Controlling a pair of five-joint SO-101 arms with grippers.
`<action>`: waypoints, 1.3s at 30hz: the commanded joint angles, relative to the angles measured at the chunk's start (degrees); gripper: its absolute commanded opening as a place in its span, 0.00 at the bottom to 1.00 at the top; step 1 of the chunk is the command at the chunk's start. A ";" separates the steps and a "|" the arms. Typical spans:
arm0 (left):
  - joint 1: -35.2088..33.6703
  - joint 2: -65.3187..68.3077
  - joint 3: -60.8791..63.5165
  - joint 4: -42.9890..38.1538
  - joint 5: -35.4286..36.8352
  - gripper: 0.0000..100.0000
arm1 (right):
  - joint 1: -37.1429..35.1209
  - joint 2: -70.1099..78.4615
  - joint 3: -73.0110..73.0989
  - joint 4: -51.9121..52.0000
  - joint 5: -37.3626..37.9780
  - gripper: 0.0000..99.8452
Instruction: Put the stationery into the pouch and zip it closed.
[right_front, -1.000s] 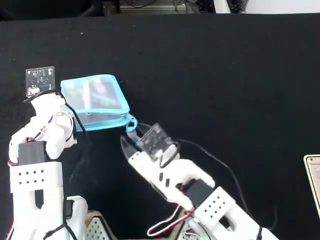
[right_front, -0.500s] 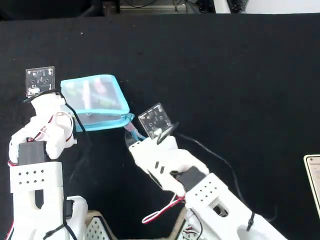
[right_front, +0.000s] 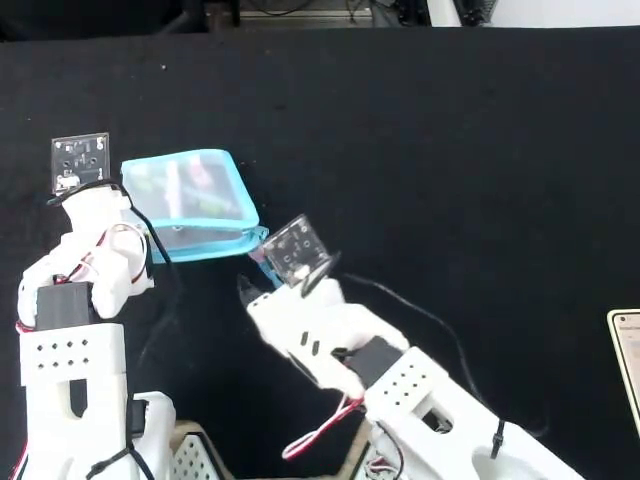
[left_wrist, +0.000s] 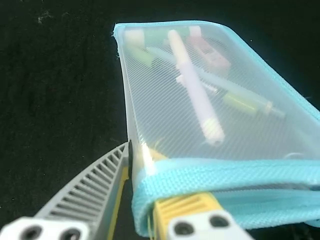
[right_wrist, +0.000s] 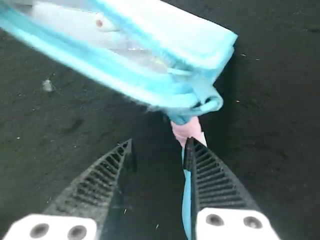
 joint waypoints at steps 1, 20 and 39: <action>-0.57 -0.62 -0.84 -0.53 0.35 0.03 | 2.02 -0.84 -2.51 -3.78 -0.26 0.16; -0.57 -0.62 -0.84 -0.53 0.35 0.03 | 8.35 20.62 -9.54 -12.75 0.26 0.06; -0.57 -0.62 -0.75 -0.53 0.35 0.03 | 15.74 11.82 -27.03 35.16 14.24 0.16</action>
